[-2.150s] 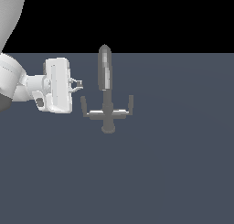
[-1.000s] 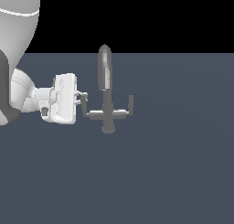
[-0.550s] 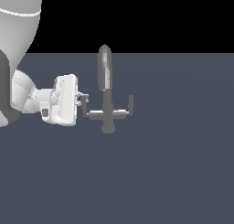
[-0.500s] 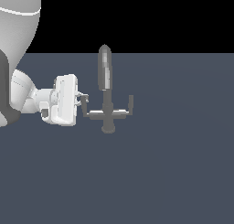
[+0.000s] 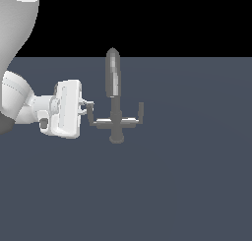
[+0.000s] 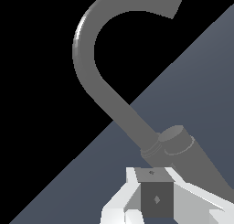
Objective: Turn on the faucet by rotating a designated handle.
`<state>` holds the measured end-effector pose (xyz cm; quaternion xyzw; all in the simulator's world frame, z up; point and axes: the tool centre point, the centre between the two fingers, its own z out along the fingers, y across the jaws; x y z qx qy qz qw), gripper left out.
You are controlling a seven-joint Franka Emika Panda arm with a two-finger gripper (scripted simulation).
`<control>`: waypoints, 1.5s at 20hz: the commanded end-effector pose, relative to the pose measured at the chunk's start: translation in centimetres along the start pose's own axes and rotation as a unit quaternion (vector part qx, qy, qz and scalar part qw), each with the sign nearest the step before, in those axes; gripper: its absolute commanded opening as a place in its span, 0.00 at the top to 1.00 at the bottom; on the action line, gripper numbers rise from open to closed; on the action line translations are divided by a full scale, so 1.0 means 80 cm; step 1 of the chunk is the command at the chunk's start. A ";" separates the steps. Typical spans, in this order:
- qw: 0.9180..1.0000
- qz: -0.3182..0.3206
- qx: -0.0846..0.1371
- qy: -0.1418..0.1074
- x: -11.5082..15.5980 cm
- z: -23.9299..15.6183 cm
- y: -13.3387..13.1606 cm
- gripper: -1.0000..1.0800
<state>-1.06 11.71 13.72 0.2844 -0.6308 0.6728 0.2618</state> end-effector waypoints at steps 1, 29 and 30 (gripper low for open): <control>1.000 -0.001 0.000 0.003 0.012 0.001 0.003 1.00; 1.000 0.002 0.000 0.002 0.025 -0.001 0.108 1.00; 1.000 0.001 0.000 0.003 0.023 -0.001 0.117 1.00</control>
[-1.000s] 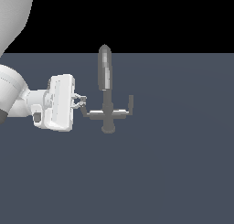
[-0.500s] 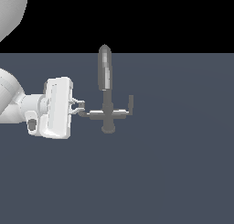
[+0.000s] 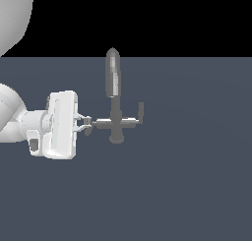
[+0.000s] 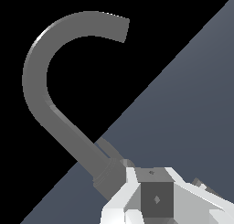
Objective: Turn on the faucet by rotating a designated handle.
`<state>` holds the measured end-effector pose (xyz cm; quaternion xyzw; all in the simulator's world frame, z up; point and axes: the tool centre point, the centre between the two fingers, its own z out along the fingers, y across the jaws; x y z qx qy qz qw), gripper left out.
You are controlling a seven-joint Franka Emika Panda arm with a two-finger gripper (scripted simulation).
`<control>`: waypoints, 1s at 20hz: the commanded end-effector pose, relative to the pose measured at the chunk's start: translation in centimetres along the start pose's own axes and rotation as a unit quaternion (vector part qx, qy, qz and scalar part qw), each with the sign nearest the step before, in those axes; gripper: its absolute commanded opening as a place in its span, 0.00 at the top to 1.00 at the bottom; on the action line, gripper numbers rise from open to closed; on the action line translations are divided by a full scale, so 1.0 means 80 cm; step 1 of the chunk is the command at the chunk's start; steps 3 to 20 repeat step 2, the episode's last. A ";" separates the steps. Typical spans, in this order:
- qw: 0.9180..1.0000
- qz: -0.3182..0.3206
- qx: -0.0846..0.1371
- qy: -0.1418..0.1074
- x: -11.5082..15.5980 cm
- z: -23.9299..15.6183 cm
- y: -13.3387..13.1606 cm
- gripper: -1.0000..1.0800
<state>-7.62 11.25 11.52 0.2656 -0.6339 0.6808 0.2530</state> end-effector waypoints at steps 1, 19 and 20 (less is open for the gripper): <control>1.000 -0.021 0.000 -0.005 -0.015 -0.002 0.048 1.00; 1.000 -0.021 0.000 -0.005 -0.015 -0.002 0.048 1.00; 1.000 -0.021 0.000 -0.005 -0.015 -0.002 0.048 1.00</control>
